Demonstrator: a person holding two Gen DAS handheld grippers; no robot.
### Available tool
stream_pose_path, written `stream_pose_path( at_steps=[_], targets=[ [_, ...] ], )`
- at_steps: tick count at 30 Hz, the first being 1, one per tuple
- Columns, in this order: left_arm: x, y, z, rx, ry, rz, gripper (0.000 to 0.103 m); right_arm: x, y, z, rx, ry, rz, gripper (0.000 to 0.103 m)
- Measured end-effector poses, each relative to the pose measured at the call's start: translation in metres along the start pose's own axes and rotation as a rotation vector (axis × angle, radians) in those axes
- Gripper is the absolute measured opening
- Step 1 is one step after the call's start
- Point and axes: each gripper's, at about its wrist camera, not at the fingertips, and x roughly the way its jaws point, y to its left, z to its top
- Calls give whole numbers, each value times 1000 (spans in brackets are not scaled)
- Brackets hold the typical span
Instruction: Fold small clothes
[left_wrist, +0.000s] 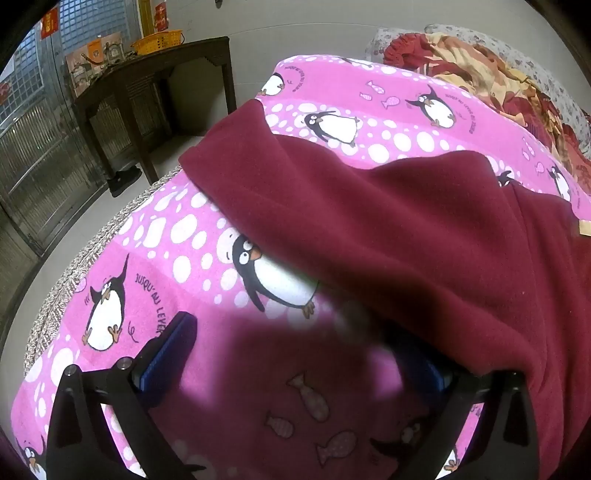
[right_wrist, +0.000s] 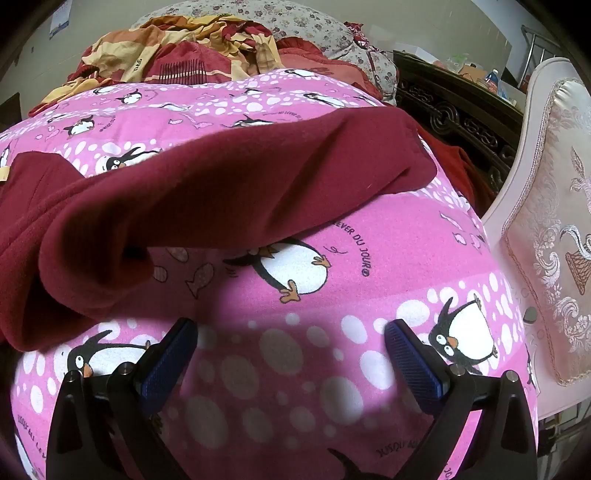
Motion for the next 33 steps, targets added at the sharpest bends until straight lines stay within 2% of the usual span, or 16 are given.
stream_pose_path(
  at_steps=[7,11,24,29,33],
  targets=[
    [-3,-1,-1,5,9,6,103,0,1,0,-1,0,-3,103],
    [-14,1,-8,37,50,-13,103,0,1,0,-1,1,-2,103],
    [-105,-33,-28,102,-8,-109,103,-1,-1,1,-3,6,0,103],
    [-131,-48,-37,130,-33,-143,103,-21,-4,-3,6,95,31,103],
    [-145,-65,-40,173,-58,-148,103,-58,-1,-17,-21,92,40,103]
  ],
)
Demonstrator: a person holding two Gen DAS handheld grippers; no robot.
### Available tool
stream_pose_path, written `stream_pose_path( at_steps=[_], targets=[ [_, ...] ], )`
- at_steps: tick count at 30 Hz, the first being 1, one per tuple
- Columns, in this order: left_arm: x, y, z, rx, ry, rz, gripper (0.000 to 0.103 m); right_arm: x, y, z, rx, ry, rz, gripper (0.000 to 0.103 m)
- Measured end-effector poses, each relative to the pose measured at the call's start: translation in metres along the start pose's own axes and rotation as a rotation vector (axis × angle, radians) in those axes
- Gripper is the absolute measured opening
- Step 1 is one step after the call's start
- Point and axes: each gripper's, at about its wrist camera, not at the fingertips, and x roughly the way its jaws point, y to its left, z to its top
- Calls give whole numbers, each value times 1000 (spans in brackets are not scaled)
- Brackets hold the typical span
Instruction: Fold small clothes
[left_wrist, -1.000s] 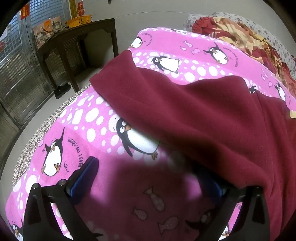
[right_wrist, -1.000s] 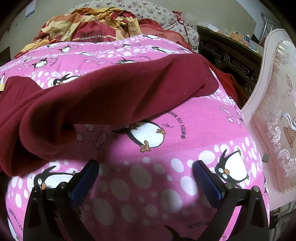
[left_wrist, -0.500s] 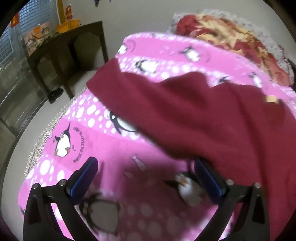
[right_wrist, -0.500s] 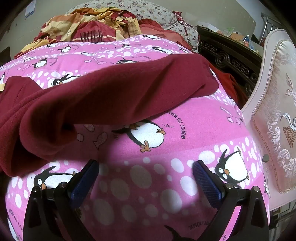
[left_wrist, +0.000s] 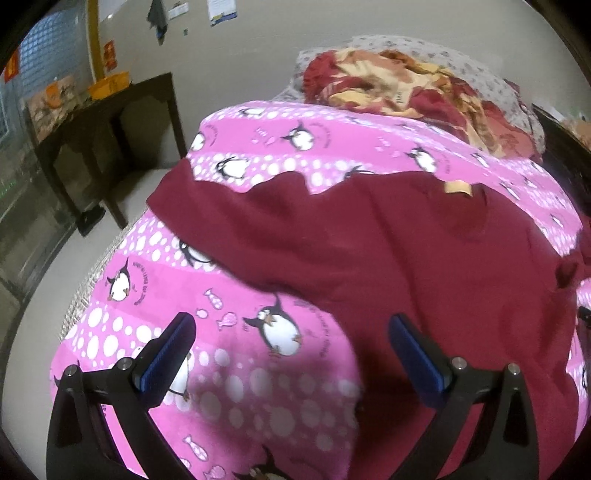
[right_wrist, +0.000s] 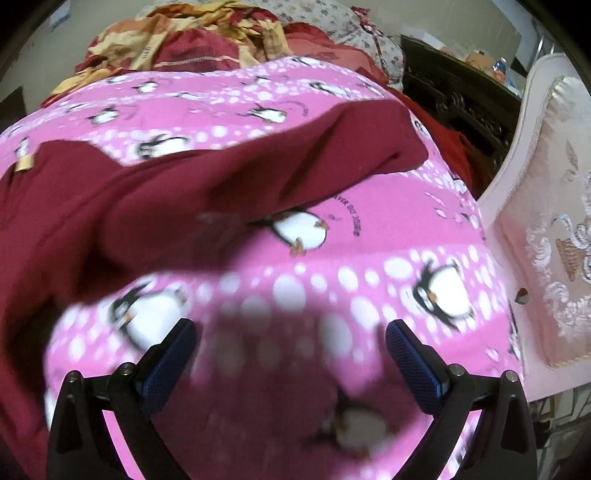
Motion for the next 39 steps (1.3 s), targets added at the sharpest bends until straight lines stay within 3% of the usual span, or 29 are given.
stream_pose_path(
  at_steps=[11,17,19,25,30,39],
  targets=[
    [-18,-36,-6,24,-13,-90,103,-94,32,-35,26,-10,147,103],
    [-29,-47,-6,49,-41,-89,103,-131,67,-40,99,6,356,103],
    [-28,-47,-5,36,-27,-97,103,-139,80,-35,90,-4,386,103],
    [-27,-46,0,25,-25,-89,103,-160,130,-9,-2,-67,433,103],
    [-23,-47,5,38,-31,-74,103,-157,152,12,6,-80,453,103],
    [-9,-39,14,21,-26,-52,103,-140,179,36,-33,-106,418,103]
  ],
)
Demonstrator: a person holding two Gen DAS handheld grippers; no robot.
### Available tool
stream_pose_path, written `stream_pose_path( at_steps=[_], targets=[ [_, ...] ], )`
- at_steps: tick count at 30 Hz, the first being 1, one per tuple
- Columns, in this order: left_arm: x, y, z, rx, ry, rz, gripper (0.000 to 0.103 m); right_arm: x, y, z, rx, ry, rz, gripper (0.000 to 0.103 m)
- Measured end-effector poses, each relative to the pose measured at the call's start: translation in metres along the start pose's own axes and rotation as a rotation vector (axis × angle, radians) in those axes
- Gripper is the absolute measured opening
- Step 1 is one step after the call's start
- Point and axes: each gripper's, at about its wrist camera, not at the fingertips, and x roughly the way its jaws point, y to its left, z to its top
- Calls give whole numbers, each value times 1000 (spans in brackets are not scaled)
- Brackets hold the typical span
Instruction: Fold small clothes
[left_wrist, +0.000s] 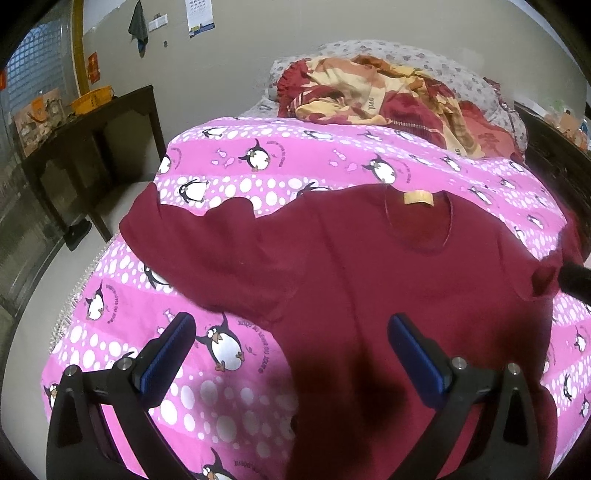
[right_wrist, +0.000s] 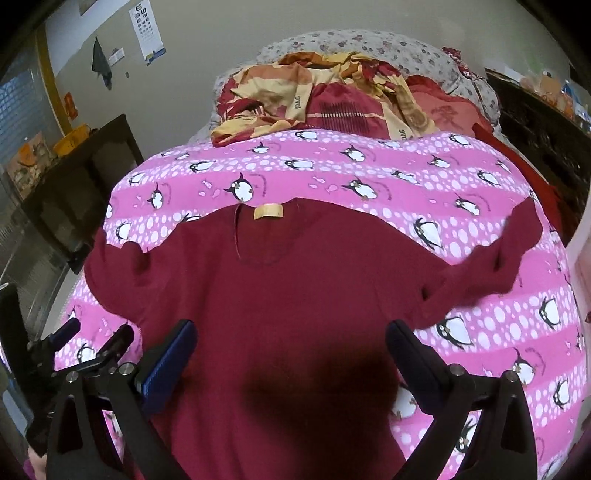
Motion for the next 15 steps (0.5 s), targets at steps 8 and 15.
stream_pose_path(
  at_steps=[8,15],
  targets=[
    [10,6,4,-16,5,-14,103,26,-6,-2,6,25,-26,103],
    [16,6,6,-24,23,-31,103,38,-7,-4,-6,27,-36,103]
  ],
)
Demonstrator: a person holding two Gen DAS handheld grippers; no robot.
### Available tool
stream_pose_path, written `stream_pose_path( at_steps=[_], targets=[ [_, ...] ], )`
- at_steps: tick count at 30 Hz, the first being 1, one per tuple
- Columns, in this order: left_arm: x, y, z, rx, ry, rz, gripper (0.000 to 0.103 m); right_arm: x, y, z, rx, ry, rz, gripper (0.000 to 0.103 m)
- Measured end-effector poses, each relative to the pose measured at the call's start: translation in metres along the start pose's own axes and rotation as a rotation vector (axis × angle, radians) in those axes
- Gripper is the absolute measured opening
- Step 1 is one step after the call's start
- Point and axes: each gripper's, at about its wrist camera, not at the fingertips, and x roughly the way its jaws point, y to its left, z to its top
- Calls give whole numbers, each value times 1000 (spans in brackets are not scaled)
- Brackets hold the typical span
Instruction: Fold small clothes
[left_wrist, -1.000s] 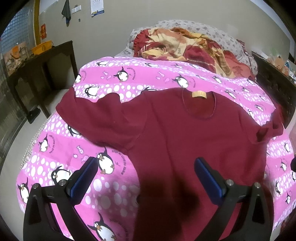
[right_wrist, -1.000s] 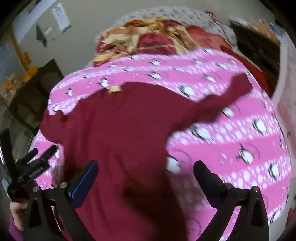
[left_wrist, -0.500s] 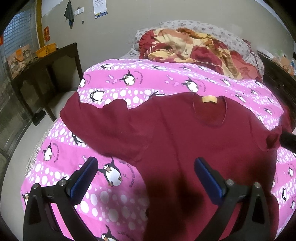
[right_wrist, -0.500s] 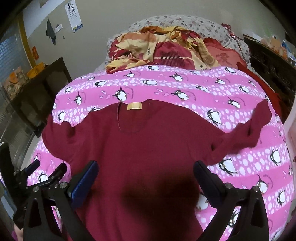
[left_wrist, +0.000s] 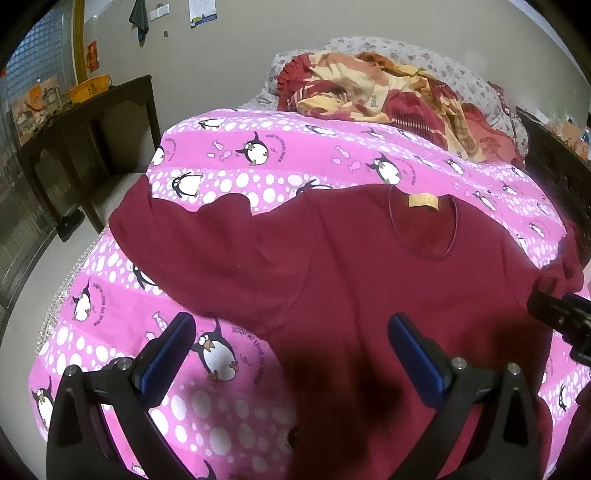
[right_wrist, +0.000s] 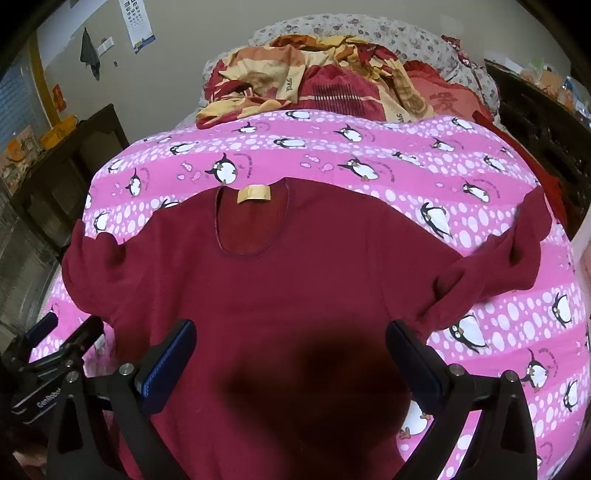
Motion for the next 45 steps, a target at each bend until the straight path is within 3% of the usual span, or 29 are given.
stream_pose_path(
  at_steps=[11,45],
  targets=[
    [9,3,1,-15,19,12,103,14,-3,-1,24,38,13,103],
    [23,10,0,-43,49,18,103,28,18,-5,-20,47,-16,103]
  ],
)
